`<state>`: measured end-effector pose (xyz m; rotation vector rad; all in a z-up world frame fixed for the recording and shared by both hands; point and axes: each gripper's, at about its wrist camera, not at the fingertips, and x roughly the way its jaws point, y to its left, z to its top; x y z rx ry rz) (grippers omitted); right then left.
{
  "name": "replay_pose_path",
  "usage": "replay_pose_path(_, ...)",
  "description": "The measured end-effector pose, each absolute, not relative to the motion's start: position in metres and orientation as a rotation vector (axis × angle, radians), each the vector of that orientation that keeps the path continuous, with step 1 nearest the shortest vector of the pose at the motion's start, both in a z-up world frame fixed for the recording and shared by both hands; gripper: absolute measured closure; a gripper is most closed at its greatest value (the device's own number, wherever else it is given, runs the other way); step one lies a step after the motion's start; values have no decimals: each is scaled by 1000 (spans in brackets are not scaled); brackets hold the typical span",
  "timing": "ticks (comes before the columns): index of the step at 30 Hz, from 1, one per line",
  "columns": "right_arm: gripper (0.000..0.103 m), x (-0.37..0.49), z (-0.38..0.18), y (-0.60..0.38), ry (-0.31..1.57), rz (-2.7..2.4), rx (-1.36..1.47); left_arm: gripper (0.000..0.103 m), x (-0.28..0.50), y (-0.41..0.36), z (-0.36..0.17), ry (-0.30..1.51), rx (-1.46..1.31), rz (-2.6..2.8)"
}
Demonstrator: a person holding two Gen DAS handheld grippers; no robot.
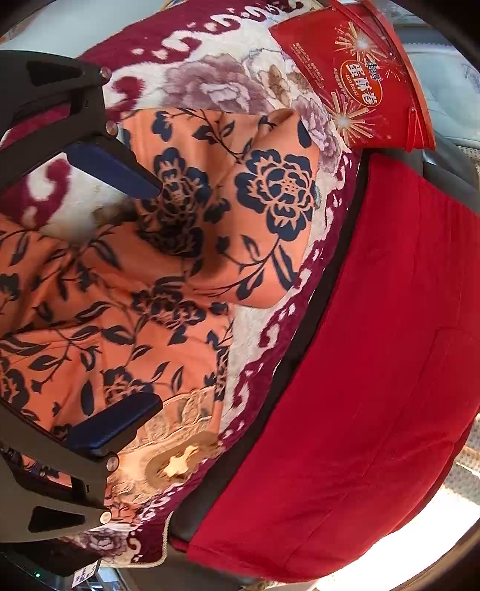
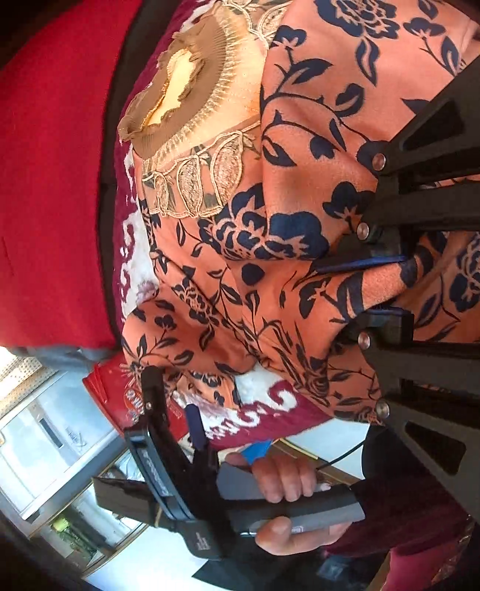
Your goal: Fold small clothes
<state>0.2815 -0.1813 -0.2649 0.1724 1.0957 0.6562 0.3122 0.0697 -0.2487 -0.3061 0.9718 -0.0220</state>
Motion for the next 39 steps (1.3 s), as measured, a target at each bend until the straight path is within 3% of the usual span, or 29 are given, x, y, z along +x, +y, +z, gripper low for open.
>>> replay_pose_path(6, 85, 261, -266, -179, 1097, 649, 93, 0, 282, 50, -261, 1026, -236, -61)
replay_pose_path(14, 81, 249, -279, -208, 1034, 652, 318, 0, 280, 59, -295, 1104, -350, -140)
replay_pose_path(15, 64, 245, -276, -208, 1008, 679, 308, 0, 281, 59, -296, 1102, -359, -151)
replay_pose_path(16, 25, 242, -275, -207, 993, 710, 289, 0, 282, 61, -298, 1102, -370, -169)
replay_pose_path(17, 6, 240, -273, -204, 982, 755, 272, 0, 283, 62, -299, 1104, -379, -185)
replay_pose_path(18, 0, 236, -271, -202, 972, 788, 271, 0, 284, 63, -301, 1111, -387, -211)
replay_pose_path(20, 0, 231, -266, -199, 960, 795, 250, 4, 286, 64, -306, 1132, -390, -247)
replay_pose_path(22, 0, 230, -259, -201, 992, 802, 243, 29, 287, 63, -311, 1148, -394, -275)
replay_pose_path(24, 0, 229, -247, -209, 985, 830, 255, 43, 288, 62, -317, 1173, -424, -328)
replay_pose_path(29, 0, 222, -209, -255, 803, 737, 314, 46, 289, 50, -322, 1197, -445, -427)
replay_pose_path(32, 6, 231, -212, -288, 775, 620, 417, 46, 291, 37, -324, 1219, -413, -463)
replay_pose_path(33, 14, 235, -218, -300, 784, 575, 465, 46, 291, 32, -327, 1229, -415, -482)
replay_pose_path(35, 32, 241, -228, -313, 816, 483, 503, 61, 293, 25, -331, 1241, -436, -509)
replay_pose_path(37, 68, 245, -235, -323, 839, 387, 505, 78, 297, 19, -333, 1230, -435, -522)
replay_pose_path(39, 69, 249, -244, -336, 865, 294, 529, 87, 300, 14, -331, 1207, -441, -535)
